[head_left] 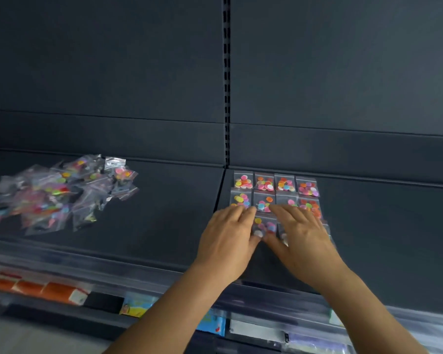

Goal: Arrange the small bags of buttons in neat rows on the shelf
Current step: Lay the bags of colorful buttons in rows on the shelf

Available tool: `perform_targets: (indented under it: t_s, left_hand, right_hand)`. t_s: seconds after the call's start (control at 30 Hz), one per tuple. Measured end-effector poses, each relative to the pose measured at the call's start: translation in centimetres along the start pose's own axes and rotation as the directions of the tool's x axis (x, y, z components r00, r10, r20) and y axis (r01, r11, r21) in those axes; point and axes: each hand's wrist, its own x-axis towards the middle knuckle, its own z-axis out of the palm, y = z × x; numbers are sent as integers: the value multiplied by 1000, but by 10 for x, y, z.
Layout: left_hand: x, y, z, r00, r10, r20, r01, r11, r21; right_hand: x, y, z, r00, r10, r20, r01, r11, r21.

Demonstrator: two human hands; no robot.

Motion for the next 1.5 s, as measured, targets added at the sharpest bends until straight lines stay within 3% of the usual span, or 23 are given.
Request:
perform_targets:
  t_s: [0.33,0.77,1.2,1.37,1.5]
  left_hand:
    - [-57,-148,-55,980,-191,-54,193,981,33]
    - [-120,-353,-118,954,-298,-28,299,954,18]
    - [-129,-458,-120,860,-509,27,509,861,0]
    - [-110,-473,-119,853,-521,-31,520,854,-29]
    - [-91,-474,-117,841,-531,-107,527,848,-60]
  right_hand:
    - [54,-147,44,980,-194,50,192,980,46]
    - [119,-351,119,974,-204,96,192,973,127]
    - [189,-422,167,960,-219,174,198,971,132]
    - [215,-435,186,965,-201,171,181,976,123]
    - [231,-442,196,979,-97,179,84,993,81]
